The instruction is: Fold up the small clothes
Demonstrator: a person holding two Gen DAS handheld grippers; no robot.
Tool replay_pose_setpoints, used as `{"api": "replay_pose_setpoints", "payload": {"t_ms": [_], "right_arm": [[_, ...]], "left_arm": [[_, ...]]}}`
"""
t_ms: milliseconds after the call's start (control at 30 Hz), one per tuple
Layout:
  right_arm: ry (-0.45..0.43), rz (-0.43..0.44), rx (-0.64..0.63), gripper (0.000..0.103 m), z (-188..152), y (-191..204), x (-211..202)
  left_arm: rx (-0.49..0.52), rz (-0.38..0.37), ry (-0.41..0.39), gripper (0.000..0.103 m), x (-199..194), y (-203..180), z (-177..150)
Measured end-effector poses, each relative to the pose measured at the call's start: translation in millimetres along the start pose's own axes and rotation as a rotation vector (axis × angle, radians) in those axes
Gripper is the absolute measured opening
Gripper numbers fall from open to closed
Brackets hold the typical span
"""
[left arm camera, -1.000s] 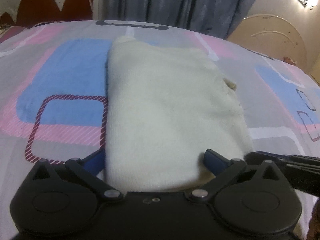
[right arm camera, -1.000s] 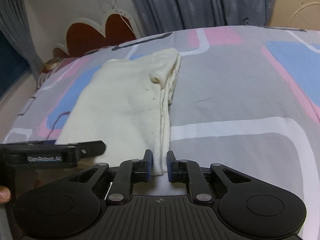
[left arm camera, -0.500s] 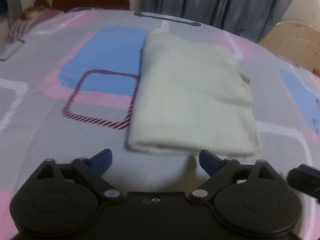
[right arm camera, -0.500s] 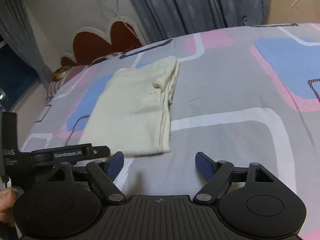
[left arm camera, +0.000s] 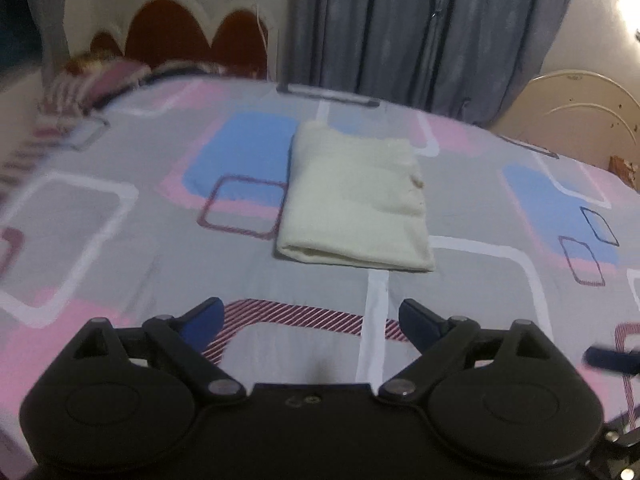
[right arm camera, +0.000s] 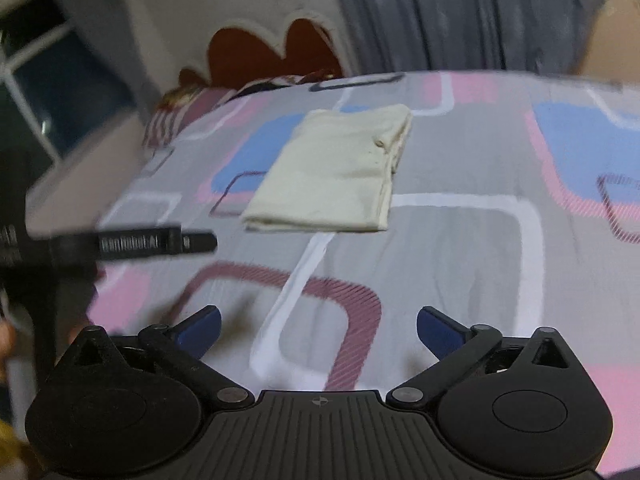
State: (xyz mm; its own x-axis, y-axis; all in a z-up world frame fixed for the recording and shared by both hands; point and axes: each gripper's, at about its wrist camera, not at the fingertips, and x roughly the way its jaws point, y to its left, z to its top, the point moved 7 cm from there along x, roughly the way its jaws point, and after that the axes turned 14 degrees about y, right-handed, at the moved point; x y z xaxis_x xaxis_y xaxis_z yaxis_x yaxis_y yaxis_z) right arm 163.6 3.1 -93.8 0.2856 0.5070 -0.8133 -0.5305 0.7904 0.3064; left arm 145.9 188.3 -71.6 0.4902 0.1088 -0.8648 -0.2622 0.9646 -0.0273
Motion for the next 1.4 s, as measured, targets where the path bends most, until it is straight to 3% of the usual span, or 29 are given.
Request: {"api": "replay_pose_setpoints", "payload": {"t_ms": [200, 333, 500, 833, 1400], "right_arm": [[-0.242, -0.198, -0.091, 0.103, -13, 35, -79], [-0.397, -0.298, -0.071, 0.103, -19, 50, -125], [-0.511, -0.311, -0.021, 0.103, -28, 60, -161], [-0.523, -0.298, -0.029, 0.103, -40, 70, -175], [-0.507, -0.301, -0.037, 0.103, -48, 69, -177]], "left_arm": [[0.016, 0.030, -0.097, 0.098, -69, -5, -22], [0.028, 0.041, -0.159, 0.102, -109, -10, -34], [0.041, 0.050, -0.217, 0.102, -145, -13, -47], [0.036, 0.045, -0.255, 0.102, -171, -13, -61], [0.017, 0.032, -0.264, 0.102, -175, -11, -61]]}}
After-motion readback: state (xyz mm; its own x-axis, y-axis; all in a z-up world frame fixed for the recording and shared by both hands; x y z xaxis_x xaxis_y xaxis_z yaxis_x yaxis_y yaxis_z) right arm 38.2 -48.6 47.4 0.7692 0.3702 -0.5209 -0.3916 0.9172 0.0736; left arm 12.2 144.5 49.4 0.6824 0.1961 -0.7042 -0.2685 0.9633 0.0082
